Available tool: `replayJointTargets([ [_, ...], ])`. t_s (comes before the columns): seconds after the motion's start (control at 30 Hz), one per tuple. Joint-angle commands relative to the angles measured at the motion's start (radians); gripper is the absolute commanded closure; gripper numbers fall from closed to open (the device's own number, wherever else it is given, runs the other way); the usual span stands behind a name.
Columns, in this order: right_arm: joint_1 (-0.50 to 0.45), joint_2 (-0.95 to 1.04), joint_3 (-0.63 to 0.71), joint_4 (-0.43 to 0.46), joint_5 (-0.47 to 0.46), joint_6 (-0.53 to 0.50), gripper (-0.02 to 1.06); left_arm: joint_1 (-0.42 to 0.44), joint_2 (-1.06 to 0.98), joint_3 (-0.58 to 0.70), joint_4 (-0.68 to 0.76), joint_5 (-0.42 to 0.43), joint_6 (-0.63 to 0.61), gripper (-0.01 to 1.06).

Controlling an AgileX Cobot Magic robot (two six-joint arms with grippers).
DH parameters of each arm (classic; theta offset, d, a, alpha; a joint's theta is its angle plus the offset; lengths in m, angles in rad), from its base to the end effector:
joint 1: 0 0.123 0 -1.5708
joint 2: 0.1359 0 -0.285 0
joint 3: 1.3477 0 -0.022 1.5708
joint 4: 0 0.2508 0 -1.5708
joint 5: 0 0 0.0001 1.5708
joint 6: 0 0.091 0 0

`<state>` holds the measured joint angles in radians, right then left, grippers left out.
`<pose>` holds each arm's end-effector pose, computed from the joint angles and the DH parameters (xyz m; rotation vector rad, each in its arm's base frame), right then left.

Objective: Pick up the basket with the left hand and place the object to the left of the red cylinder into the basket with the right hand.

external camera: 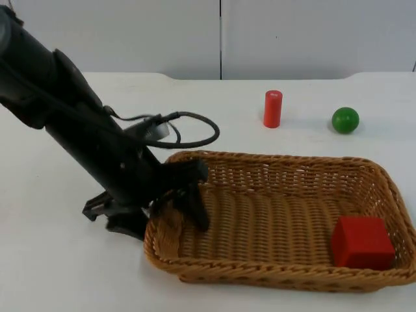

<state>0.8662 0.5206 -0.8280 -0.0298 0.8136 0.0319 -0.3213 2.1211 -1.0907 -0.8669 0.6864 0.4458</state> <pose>0.0536 0.0600 0.3766 -0.8288 1.8541 0.5405 0.3245 -0.1544 0.0745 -0.0969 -3.0133 0.8041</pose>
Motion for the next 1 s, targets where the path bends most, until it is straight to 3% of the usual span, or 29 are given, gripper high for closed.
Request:
replayJointTargets([
  [0.0,0.004,-0.005,0.001,-0.021,-0.001,0.001,0.15,-0.002,-0.008,0.000,0.024,-0.003,-0.007,0.05],
  [0.03,0.004,-0.005,0.001,-0.025,0.003,0.003,0.15,0.006,-0.019,0.000,0.042,-0.005,-0.009,0.00],
  [0.23,0.004,-0.005,0.001,-0.039,0.007,0.007,0.15,0.050,-0.083,0.000,0.162,-0.003,-0.050,0.00],
  [0.37,0.004,-0.005,0.001,-0.048,0.001,0.009,0.15,0.103,-0.183,0.000,0.377,-0.017,-0.232,0.00],
  [0.53,0.004,-0.005,0.001,-0.058,-0.008,0.009,0.15,0.112,-0.329,0.000,0.515,-0.019,-0.301,0.00],
  [0.97,0.004,-0.005,0.001,-0.073,-0.029,0.009,0.15,0.112,-0.673,0.003,0.543,-0.003,-0.301,0.00],
])
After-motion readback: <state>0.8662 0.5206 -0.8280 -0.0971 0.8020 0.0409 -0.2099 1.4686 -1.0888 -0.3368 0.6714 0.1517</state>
